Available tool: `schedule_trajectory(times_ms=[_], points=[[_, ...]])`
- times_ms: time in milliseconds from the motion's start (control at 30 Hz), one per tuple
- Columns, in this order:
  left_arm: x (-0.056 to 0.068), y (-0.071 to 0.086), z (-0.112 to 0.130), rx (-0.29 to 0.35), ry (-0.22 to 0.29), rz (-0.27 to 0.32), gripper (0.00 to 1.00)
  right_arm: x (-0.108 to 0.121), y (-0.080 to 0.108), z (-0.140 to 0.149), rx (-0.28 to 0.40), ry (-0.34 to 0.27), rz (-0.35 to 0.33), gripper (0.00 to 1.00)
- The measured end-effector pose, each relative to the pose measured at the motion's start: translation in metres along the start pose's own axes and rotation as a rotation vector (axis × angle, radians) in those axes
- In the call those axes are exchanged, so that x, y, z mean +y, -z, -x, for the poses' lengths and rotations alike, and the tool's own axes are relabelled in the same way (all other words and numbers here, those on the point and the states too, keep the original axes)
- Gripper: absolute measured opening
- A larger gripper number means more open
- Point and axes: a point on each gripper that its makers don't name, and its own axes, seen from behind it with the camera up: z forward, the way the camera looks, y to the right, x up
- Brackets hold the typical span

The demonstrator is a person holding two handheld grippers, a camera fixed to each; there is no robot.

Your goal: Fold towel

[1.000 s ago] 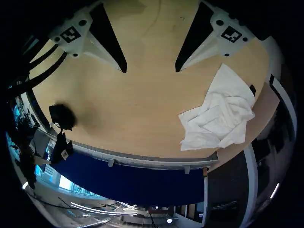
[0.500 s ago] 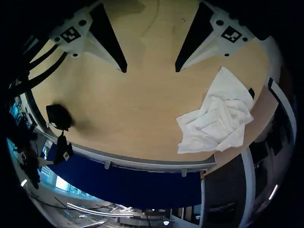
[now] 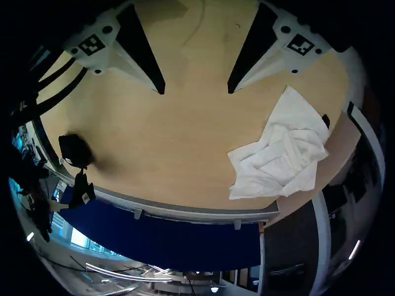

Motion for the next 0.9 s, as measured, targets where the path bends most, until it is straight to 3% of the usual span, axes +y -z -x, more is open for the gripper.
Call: schedule_trajectory(times_ms=[267, 600, 900], points=[[0.006, -0.005, -0.003, -0.004, -0.016, 0.016, 0.94, 0.007, 0.029, 0.064, -0.068, -0.046, 0.024, 0.05], [0.016, -0.008, -0.003, -0.01, -0.041, 0.032, 0.94, 0.026, 0.073, 0.162, -0.15, -0.169, 0.091, 0.05], [0.025, -0.008, -0.003, -0.014, -0.06, 0.04, 0.94, 0.044, 0.079, 0.248, -0.263, -0.274, 0.188, 0.04]])
